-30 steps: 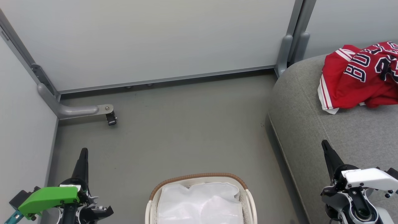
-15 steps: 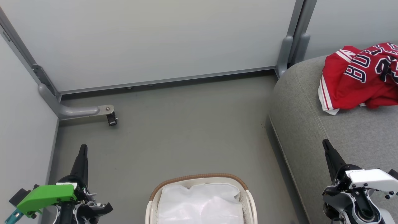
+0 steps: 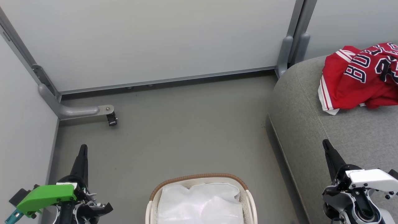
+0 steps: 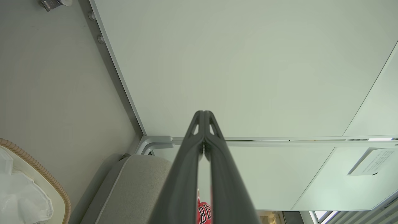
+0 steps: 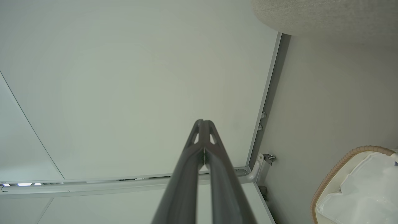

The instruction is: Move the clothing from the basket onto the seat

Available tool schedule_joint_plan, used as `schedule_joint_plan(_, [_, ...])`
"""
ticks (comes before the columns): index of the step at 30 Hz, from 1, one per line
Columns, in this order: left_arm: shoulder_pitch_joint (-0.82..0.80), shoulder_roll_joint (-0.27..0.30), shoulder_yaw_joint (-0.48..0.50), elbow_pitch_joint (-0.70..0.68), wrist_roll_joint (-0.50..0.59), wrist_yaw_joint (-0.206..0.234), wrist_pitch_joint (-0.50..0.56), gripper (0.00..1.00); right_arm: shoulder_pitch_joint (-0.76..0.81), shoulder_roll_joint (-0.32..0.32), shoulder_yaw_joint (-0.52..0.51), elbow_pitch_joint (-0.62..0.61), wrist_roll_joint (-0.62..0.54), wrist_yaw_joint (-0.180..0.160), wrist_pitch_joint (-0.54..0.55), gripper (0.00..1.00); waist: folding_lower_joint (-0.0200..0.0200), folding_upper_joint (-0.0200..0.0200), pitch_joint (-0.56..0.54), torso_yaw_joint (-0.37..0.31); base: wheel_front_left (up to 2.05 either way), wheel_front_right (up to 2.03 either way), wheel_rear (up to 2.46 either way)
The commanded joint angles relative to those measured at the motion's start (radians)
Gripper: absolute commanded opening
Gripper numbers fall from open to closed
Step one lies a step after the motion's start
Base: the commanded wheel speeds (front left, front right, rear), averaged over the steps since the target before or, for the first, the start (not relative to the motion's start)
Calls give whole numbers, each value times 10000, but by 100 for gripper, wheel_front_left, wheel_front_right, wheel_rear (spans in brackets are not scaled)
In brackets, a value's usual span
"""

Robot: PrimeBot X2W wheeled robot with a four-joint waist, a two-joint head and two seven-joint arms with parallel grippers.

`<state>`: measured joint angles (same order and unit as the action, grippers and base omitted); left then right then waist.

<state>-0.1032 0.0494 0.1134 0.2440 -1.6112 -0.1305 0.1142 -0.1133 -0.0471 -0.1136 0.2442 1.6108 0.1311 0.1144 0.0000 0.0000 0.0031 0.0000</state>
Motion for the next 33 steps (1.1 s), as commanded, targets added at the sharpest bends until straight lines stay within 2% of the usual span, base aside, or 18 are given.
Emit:
schedule_joint_plan(1, [-102,15,24,-5,-31,-4,37,0,113,-59,-27,-24,40,-7,32,0,0,0,0,0,0,0,0])
schedule_joint_plan(33, [-102,15,22,-8,-32,-4,35,0,114,-59,-25,-24,41,-7,31,0,0,0,0,0,0,0,0])
